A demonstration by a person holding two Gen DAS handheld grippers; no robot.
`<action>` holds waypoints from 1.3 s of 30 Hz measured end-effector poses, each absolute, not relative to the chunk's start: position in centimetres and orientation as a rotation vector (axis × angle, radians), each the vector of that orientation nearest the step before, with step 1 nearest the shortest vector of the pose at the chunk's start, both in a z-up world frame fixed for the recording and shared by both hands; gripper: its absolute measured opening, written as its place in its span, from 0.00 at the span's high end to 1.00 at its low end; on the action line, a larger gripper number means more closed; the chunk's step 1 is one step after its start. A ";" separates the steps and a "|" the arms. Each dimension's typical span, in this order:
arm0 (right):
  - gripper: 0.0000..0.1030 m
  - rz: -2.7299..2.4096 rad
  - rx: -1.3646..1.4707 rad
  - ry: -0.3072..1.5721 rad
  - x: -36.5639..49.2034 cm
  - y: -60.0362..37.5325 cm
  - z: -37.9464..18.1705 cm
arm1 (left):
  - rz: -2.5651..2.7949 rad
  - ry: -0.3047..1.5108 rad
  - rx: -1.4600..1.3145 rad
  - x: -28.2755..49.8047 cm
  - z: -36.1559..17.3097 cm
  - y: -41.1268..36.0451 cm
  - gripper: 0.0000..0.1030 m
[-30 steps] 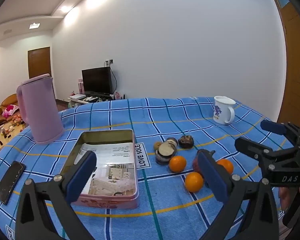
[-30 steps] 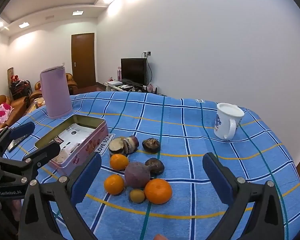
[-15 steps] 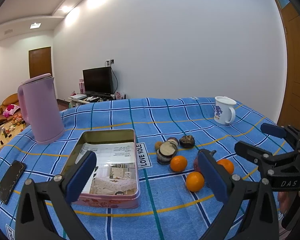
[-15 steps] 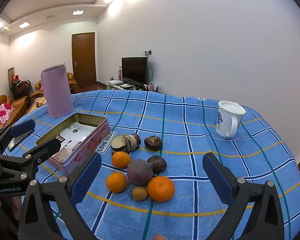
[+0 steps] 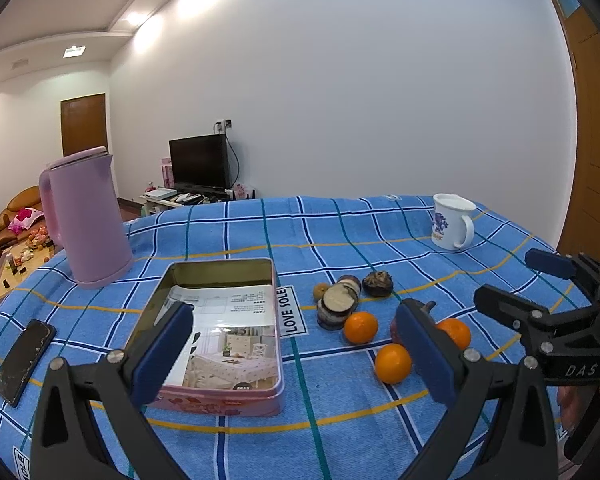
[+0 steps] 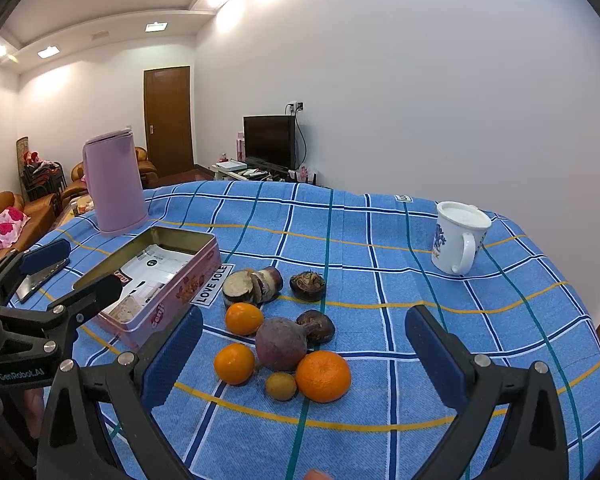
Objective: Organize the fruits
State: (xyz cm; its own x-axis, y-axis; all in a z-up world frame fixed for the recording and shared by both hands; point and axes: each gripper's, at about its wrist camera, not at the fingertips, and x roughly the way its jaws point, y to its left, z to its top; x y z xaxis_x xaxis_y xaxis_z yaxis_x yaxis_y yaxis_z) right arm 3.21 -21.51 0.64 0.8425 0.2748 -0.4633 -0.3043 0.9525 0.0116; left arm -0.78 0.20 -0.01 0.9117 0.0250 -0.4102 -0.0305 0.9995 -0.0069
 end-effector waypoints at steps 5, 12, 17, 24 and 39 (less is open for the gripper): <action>0.01 0.307 -0.064 0.480 3.2 -21.5 0.6 | 0.029 0.424 -0.013 -0.7 0.0 0.2 0.00; 0.01 0.308 -0.064 0.483 3.0 -21.4 0.5 | 0.030 0.425 -0.015 -0.7 -0.1 0.2 0.00; 0.01 0.306 -0.062 0.490 3.1 -21.5 0.1 | 0.031 0.435 -0.012 -0.4 -0.4 0.2 0.00; 0.01 0.267 -0.066 0.511 4.0 -22.4 -1.5 | 0.013 0.464 -0.005 0.5 -1.9 -0.7 0.00; 0.21 0.248 -0.010 0.657 7.4 -24.7 -6.2 | -0.106 0.594 0.016 4.1 -5.2 -4.7 0.06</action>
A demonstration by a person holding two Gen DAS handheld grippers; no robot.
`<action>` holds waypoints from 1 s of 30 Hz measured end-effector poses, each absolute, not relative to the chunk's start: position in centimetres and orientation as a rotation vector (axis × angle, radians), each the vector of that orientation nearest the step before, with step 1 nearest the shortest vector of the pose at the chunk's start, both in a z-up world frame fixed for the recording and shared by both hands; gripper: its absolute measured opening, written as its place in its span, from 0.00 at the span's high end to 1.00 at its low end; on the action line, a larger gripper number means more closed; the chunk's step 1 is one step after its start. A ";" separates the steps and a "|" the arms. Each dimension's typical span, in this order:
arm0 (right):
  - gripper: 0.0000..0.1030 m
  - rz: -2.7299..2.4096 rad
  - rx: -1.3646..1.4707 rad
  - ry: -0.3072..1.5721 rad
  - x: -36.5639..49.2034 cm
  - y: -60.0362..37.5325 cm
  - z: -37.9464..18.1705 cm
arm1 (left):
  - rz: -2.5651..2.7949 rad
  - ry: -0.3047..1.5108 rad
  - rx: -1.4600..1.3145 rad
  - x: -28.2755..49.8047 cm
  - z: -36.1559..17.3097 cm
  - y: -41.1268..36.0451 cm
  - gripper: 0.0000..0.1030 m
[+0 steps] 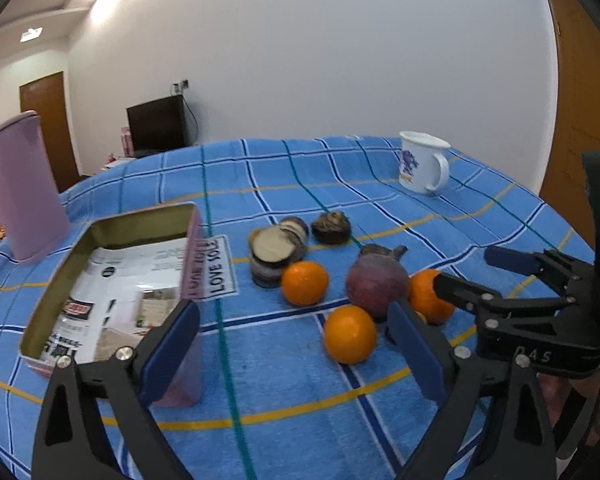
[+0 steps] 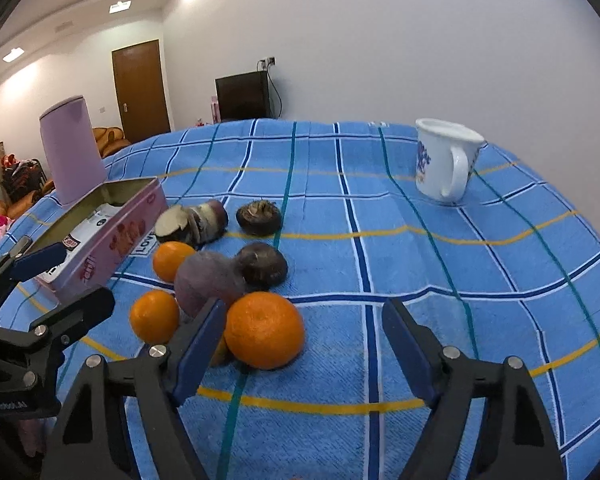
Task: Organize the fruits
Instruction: 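Grasp a small orange with the left tool while the right tool grasps a large orange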
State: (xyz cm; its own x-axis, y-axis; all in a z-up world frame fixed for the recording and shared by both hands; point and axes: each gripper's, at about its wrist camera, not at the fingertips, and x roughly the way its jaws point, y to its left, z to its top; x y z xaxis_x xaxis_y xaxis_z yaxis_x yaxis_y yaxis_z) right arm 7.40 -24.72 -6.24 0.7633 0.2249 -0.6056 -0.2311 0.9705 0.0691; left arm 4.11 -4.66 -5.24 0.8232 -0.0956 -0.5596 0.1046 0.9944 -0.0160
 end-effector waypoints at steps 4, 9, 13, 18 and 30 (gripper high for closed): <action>0.23 0.270 -0.011 0.683 7.8 -24.5 -6.8 | -0.130 0.630 0.033 5.0 -5.8 -5.5 0.12; 0.31 0.300 -0.007 0.707 8.4 -24.0 -7.2 | -0.162 0.704 0.036 6.1 -6.9 -5.9 0.31; 0.33 0.327 0.006 0.728 8.9 -23.9 -7.5 | -0.214 0.743 -0.015 6.8 -7.4 -5.5 0.35; 0.42 0.376 0.031 0.746 9.1 -23.9 -7.8 | -0.250 0.759 -0.015 7.1 -7.7 -6.1 0.43; 0.53 0.410 0.052 0.720 8.5 -23.9 -7.7 | -0.322 0.801 -0.023 7.4 -8.3 -6.5 0.63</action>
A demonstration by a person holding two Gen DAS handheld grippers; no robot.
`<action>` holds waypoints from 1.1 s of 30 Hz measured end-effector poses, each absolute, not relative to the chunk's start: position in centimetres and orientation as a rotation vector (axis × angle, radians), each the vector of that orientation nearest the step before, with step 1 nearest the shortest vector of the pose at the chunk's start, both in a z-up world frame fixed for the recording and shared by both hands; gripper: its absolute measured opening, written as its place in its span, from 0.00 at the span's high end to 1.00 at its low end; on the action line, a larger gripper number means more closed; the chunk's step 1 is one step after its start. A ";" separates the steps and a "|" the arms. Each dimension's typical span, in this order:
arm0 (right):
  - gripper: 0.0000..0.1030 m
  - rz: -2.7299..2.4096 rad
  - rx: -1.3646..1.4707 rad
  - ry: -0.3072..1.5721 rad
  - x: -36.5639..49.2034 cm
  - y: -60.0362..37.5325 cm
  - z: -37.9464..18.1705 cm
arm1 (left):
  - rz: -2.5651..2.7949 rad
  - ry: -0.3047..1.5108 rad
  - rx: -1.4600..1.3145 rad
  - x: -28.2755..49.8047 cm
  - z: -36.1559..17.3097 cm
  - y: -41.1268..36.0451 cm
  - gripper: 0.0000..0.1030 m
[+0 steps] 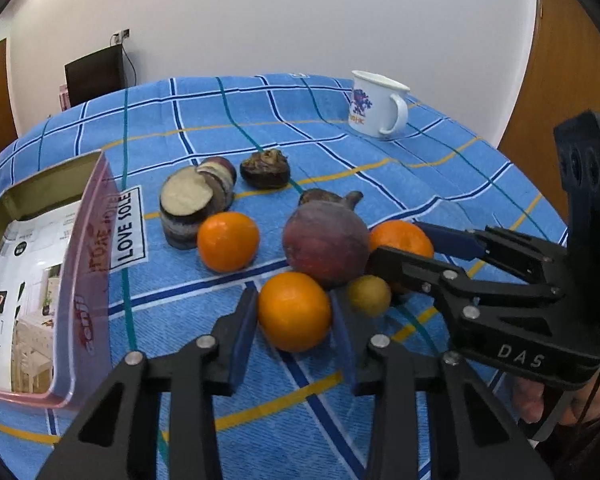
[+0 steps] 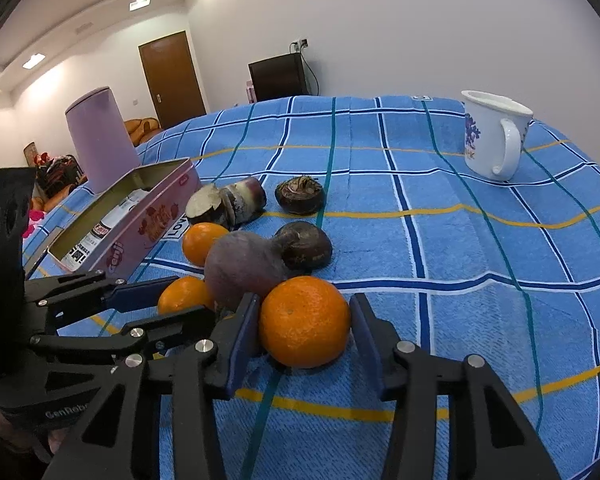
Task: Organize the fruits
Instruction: 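Grasp a small orange with the left tool while the right tool grasps a large orange, then lift and carry both held oranges toward the pink tin box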
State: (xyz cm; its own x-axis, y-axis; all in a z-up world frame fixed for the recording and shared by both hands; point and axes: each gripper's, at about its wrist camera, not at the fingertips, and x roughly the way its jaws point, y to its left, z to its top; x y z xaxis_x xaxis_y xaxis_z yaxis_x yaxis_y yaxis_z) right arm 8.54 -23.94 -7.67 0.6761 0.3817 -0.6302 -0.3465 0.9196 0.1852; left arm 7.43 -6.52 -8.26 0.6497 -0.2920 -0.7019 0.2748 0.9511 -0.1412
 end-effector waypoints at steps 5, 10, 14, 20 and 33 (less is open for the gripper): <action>0.53 0.403 0.062 0.682 8.1 -24.3 -7.4 | -0.308 0.769 -0.040 7.0 -7.9 -6.0 0.63; 0.53 0.403 0.076 0.641 7.5 -24.7 -7.0 | -0.300 0.731 -0.053 6.5 -7.5 -5.6 0.63; 0.53 0.406 0.079 0.600 6.9 -24.7 -6.6 | -0.302 0.696 -0.072 6.0 -7.1 -5.0 0.63; 0.53 0.403 0.092 0.563 6.5 -25.1 -6.3 | -0.299 0.648 -0.079 5.4 -6.5 -4.7 0.63; 0.53 0.411 0.094 0.506 5.7 -25.2 -5.9 | -0.282 0.566 -0.095 4.2 -5.7 -4.2 0.63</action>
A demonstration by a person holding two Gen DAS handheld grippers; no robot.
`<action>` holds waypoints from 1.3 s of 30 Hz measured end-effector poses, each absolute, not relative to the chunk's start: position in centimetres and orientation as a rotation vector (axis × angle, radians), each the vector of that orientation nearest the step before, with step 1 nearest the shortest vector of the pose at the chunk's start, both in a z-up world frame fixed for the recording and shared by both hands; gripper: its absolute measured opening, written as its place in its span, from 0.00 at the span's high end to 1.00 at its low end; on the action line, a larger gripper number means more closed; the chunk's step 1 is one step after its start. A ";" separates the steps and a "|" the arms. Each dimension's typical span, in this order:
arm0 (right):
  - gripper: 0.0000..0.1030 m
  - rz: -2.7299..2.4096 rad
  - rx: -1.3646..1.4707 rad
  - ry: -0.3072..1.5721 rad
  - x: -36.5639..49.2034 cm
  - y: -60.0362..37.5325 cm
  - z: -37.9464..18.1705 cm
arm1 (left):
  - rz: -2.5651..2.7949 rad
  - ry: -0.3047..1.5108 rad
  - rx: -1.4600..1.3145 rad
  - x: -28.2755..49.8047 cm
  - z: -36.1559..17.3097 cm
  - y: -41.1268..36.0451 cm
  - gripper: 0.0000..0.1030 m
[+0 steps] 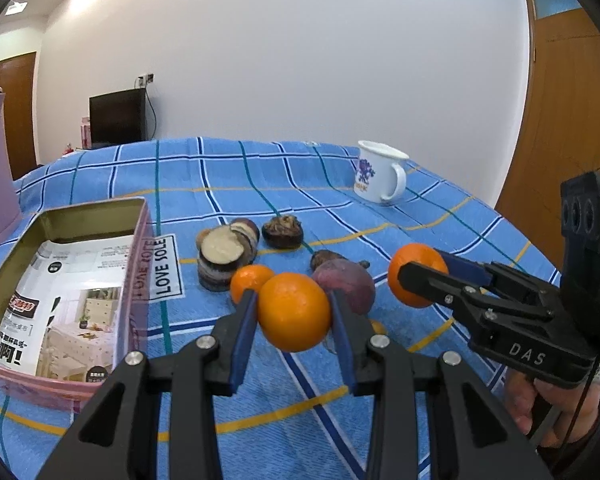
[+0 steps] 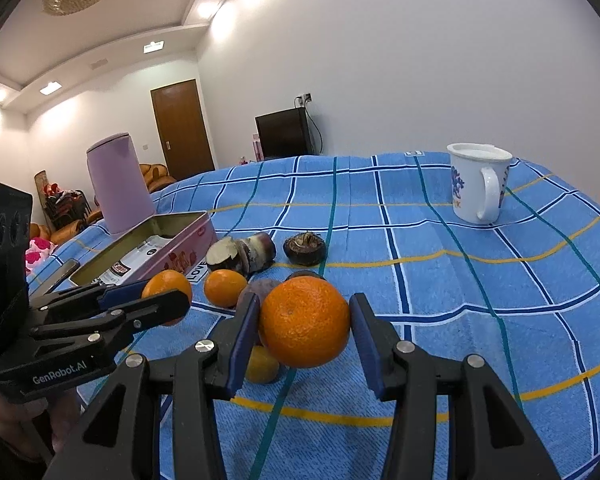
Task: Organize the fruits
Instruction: 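Lift and carry both held oranges toward the pink tin box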
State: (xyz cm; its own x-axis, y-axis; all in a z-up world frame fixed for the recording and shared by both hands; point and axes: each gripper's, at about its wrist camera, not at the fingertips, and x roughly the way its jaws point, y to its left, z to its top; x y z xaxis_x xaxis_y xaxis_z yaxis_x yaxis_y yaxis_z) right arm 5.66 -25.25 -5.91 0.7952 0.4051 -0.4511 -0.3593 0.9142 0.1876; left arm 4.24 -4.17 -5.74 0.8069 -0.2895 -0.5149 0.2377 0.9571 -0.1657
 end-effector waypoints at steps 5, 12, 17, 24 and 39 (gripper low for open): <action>0.53 0.413 0.094 0.491 5.4 -25.3 -5.8 | -0.276 0.548 -0.099 4.0 -5.6 -4.0 0.63; 0.53 0.415 0.097 0.463 5.1 -25.5 -5.7 | -0.261 0.515 -0.073 3.4 -5.4 -4.4 0.63; 0.53 0.418 0.096 0.446 4.8 -25.5 -5.6 | -0.242 0.498 -0.067 3.2 -5.2 -4.4 0.63; 0.53 0.421 0.094 0.430 4.6 -25.6 -5.5 | -0.226 0.464 -0.047 2.6 -5.0 -4.6 0.63; 0.53 0.421 0.094 0.401 4.3 -25.8 -5.4 | -0.216 0.402 -0.016 1.4 -4.6 -4.8 0.63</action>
State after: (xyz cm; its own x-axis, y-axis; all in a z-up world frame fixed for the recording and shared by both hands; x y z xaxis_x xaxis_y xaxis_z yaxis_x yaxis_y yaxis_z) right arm 4.30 -25.77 -5.40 0.8358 0.4157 -0.3586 -0.3793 0.9095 0.1703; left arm 1.38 -4.82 -4.62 0.8977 -0.2114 -0.3865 0.2051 0.9770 -0.0582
